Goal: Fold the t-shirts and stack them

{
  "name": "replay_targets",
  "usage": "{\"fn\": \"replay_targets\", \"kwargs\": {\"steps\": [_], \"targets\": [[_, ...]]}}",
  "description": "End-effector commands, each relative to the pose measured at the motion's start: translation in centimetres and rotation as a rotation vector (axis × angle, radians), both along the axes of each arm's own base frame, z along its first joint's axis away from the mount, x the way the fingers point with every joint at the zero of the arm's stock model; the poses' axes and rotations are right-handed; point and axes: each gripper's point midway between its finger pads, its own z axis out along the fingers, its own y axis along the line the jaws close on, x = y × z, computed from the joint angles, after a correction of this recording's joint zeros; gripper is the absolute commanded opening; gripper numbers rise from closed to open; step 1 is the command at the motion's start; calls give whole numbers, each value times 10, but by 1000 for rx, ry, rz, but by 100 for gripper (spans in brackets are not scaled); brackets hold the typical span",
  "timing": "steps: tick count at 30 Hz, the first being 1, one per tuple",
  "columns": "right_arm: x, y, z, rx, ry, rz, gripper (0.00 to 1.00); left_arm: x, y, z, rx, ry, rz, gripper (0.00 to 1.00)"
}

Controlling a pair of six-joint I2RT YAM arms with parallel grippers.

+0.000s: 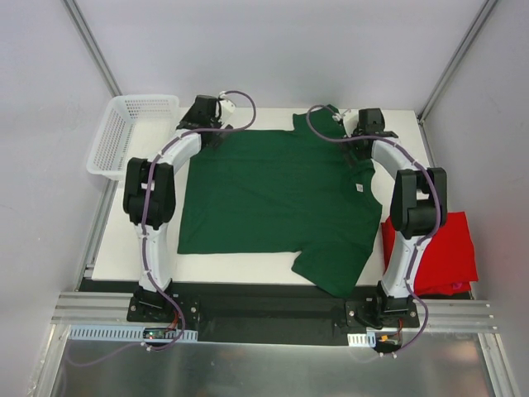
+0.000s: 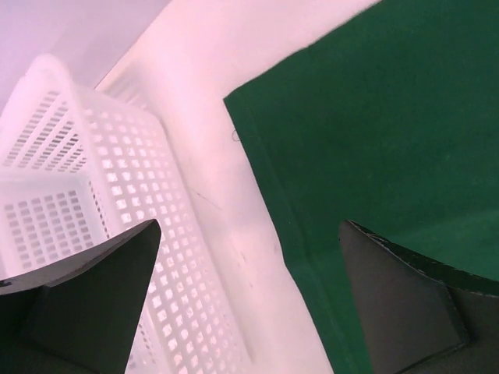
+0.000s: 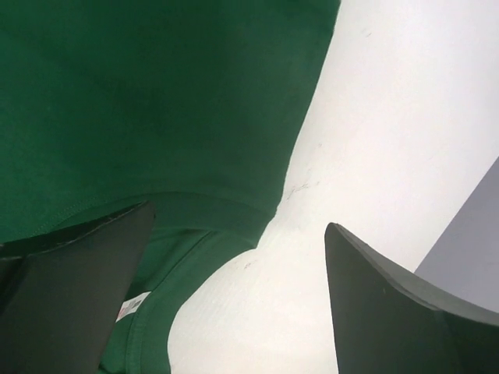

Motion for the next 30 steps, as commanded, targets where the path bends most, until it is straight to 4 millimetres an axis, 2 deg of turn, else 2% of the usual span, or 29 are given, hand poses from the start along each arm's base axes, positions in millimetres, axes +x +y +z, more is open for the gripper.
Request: {"fn": "replay_targets", "kwargs": {"steps": [1,6,11,15,18,19,21,22,24,25,26,27,28,30], "targets": [[25,16,32,54,-61,46,96,10,1,-27,131,53,-76,99],[16,25,3,20,81,132,96,-3,-5,-56,239,148,-179,99],[1,27,-17,-17,178,210,96,-10,-13,-56,251,162,-218,99],[-8,36,-36,-17,253,272,96,-3,-16,-57,271,160,-229,99],[-12,38,-46,-22,305,296,96,0,-17,-68,296,179,-252,99],[-11,36,-47,-37,311,294,96,0,-17,-77,303,193,-255,99],[-9,37,-52,-53,318,304,96,7,-16,-78,323,188,-258,99],[-9,38,-53,-54,318,306,96,8,-16,-86,334,202,-261,99],[-8,35,-57,-98,321,300,96,15,-14,-86,352,195,-257,99],[-3,34,-58,-121,301,295,96,17,-14,-96,363,208,-257,99],[-2,35,-59,-138,291,300,96,24,-14,-92,371,191,-255,99],[-5,34,-63,-157,297,310,96,27,-15,-94,380,191,-254,99],[1,34,-62,-190,264,307,96,29,-13,-103,394,201,-251,99],[-1,35,-66,-219,250,314,96,39,-13,-99,406,178,-240,99]]}}
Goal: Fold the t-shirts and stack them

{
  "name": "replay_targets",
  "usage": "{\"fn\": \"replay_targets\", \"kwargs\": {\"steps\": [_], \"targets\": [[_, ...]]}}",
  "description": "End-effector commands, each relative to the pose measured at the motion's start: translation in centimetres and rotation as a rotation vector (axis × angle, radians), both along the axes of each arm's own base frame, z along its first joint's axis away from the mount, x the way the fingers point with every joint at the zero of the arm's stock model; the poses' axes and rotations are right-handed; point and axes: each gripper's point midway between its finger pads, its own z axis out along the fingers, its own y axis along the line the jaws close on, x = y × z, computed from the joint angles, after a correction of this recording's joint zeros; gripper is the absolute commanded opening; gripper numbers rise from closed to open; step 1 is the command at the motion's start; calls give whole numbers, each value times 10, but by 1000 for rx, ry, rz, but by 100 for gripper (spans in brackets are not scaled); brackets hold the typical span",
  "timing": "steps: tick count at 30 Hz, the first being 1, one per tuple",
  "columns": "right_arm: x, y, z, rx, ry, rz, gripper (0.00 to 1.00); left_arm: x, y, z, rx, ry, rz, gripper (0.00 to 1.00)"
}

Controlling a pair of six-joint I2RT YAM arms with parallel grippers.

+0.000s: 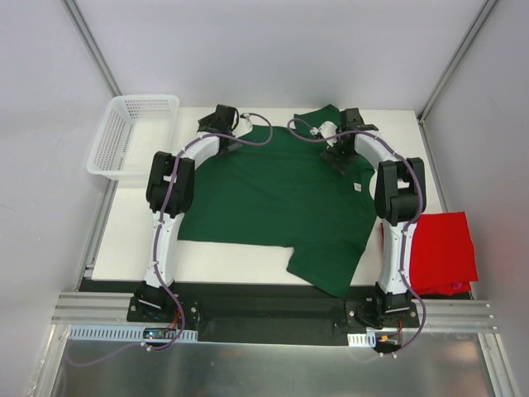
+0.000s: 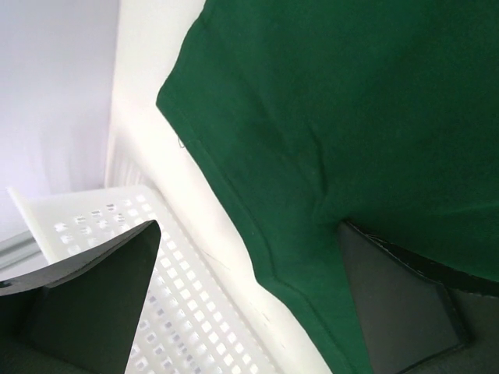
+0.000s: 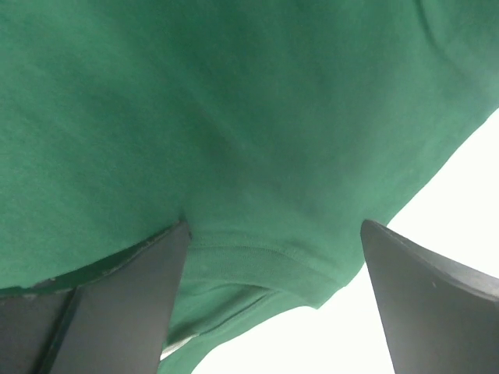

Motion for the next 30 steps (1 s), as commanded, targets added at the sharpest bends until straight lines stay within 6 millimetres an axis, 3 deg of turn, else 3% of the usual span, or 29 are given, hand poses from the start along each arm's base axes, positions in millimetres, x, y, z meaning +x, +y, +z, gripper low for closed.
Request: {"fn": "replay_targets", "kwargs": {"steps": [1,7,16,23,30], "targets": [[3,-2,-18,-123,-45,38,96,7,5,-32,64,42,5,99],[28,-10,-15,-213,-143,-3,96,10,5,-30,69,19,19,98],[48,-20,-21,-318,-149,1,96,-15,11,-19,43,18,50,98],[32,-13,-9,-256,-135,-1,96,7,20,-2,115,-101,72,99],[1,-1,-3,-185,-51,0,96,36,24,21,192,-262,92,99]]}}
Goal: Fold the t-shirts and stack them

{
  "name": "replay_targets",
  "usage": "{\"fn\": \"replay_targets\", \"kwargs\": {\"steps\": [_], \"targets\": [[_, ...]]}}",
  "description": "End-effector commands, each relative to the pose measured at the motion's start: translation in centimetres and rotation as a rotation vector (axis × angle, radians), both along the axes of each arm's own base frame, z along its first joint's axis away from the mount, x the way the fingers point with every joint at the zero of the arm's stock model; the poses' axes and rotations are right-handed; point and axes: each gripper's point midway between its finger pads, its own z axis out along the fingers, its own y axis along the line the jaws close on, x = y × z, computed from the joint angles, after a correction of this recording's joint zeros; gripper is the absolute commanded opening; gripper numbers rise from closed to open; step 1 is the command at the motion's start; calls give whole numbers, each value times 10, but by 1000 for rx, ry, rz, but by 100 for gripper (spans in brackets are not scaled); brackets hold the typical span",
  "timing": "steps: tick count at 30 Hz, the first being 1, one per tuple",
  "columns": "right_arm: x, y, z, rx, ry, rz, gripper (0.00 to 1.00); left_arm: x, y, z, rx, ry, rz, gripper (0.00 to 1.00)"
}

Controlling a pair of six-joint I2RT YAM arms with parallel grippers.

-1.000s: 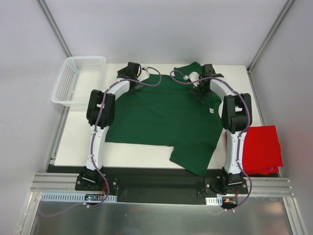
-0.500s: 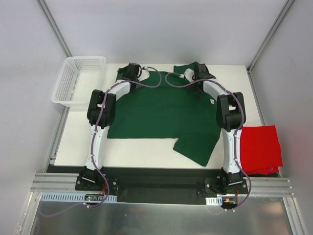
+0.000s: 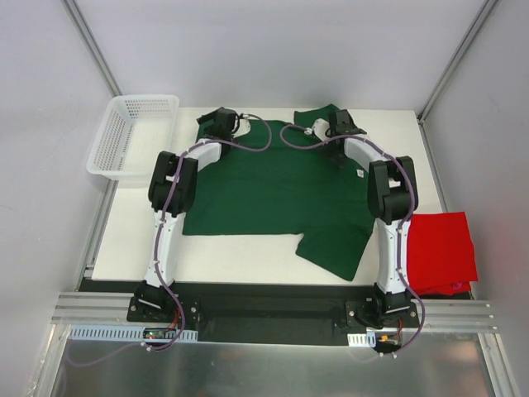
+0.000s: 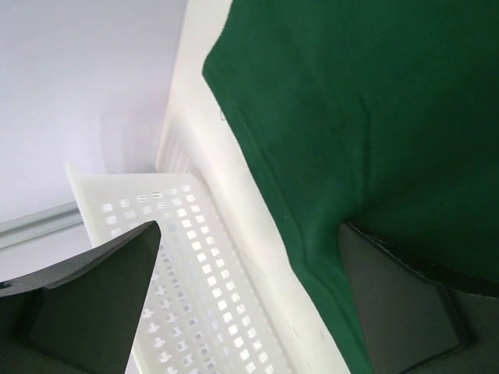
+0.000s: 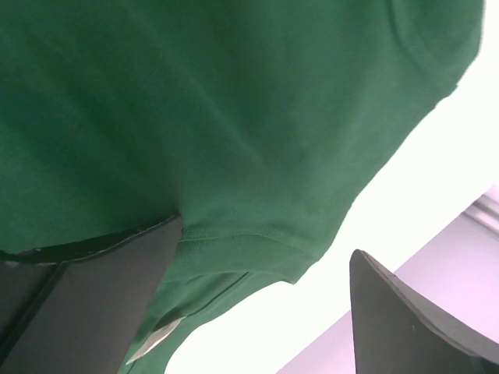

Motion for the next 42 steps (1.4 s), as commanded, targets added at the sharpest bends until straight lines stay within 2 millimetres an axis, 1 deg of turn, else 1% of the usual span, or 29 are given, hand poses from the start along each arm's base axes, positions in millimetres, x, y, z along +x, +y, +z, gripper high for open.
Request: {"fn": "replay_targets", "kwargs": {"steps": [1,5,7,10,11,13,14,15,16,17,18,19,20,21,23,24,25,27,28,30,31,32,34,35,37,39,40,41,42], "targets": [[-48,7,-17,73,189,-10,96,20,11,16,111,-127,31,99],[-64,16,-9,118,219,-8,96,27,11,22,160,-201,29,99],[-70,16,2,139,205,-14,96,28,12,34,151,-251,47,99],[-78,19,18,173,187,-11,96,28,16,62,145,-357,87,99],[-81,20,22,185,188,-7,96,26,19,79,143,-406,109,99],[-86,21,31,200,181,-3,96,17,23,91,147,-444,126,99],[-91,22,41,215,168,4,96,10,21,117,124,-485,130,99],[-92,23,47,219,159,10,96,-2,23,106,110,-458,132,99],[-94,23,52,225,149,13,96,-12,23,133,83,-495,135,99],[-97,23,61,229,134,15,96,-20,19,139,71,-497,130,99],[-99,23,64,233,133,19,96,-32,18,131,64,-473,130,99],[-100,24,69,236,124,23,96,-39,17,136,51,-471,130,99],[-98,24,73,239,112,28,96,-51,15,151,38,-460,124,99],[-97,24,74,238,105,33,96,-62,7,141,4,-428,116,99],[-93,25,71,232,110,33,96,-86,-1,142,-28,-327,82,99],[-88,27,67,231,117,30,96,-98,-10,133,-86,-280,87,99],[-86,26,64,230,127,26,96,-106,-17,142,-143,-260,61,99],[-83,28,52,225,152,26,96,-126,-20,133,-191,-183,75,99],[-82,29,47,223,163,32,96,-133,-25,142,-236,-173,51,99],[-77,29,37,216,163,37,96,-152,-22,134,-273,-114,72,100],[-72,29,28,202,167,39,96,-161,-22,140,-294,-104,65,99],[-69,27,24,192,167,38,96,-170,-25,129,-313,-58,42,99],[-60,24,12,157,160,40,96,-188,-26,132,-343,-45,36,99],[-57,22,9,145,153,40,96,-198,-25,122,-342,-12,28,99],[-46,19,9,122,113,39,96,-212,-21,126,-372,-17,38,99],[-39,17,5,110,105,39,96,-229,-20,115,-392,25,36,99],[-35,16,5,108,98,39,96,-236,-17,123,-412,6,31,99],[-31,14,3,104,93,37,96,-246,-16,113,-414,34,30,99],[-28,14,2,94,92,44,96,-252,-18,113,-433,47,16,99]]}}
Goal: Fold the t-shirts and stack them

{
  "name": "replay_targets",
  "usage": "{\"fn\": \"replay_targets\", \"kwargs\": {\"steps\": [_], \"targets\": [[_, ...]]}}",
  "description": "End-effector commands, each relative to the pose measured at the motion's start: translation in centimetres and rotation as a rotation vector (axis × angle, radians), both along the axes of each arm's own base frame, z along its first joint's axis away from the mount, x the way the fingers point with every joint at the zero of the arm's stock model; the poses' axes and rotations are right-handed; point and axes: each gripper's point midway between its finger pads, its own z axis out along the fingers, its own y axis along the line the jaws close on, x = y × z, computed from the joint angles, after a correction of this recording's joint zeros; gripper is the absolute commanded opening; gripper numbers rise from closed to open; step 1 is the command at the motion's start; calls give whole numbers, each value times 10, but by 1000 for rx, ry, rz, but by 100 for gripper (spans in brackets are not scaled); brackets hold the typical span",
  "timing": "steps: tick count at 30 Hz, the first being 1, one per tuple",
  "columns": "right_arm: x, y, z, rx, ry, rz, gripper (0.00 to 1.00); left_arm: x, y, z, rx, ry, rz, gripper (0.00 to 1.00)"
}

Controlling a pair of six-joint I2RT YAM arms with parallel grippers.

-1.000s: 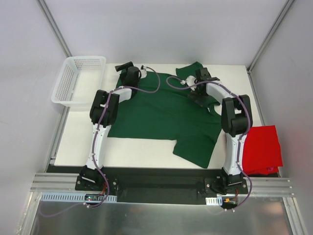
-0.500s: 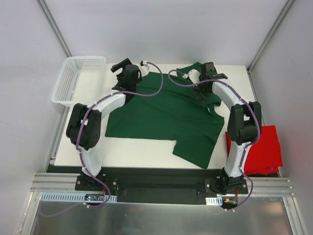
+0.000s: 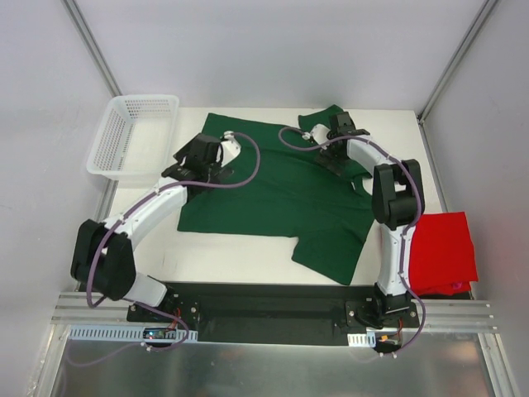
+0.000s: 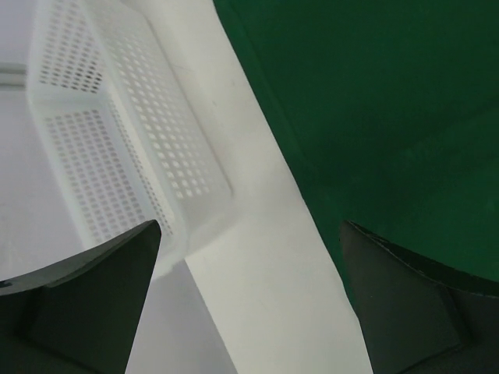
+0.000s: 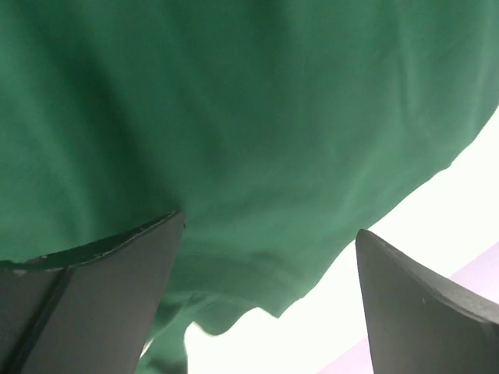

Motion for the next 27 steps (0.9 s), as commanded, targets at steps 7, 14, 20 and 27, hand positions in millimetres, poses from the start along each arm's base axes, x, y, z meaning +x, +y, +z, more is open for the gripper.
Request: {"fn": "replay_targets", "kwargs": {"steps": [7,14,20,27], "targets": [[52,-15,2,-125,-114,12,96,-55,8,-4,-93,61,-12,99],[66,-22,-2,-195,-125,22,96,-56,4,5,-129,49,-11,99],[78,-38,1,-282,-164,-8,96,-56,1,6,-145,52,-15,99],[67,-35,64,-157,-300,-72,96,-59,2,0,-134,71,-23,99]]}}
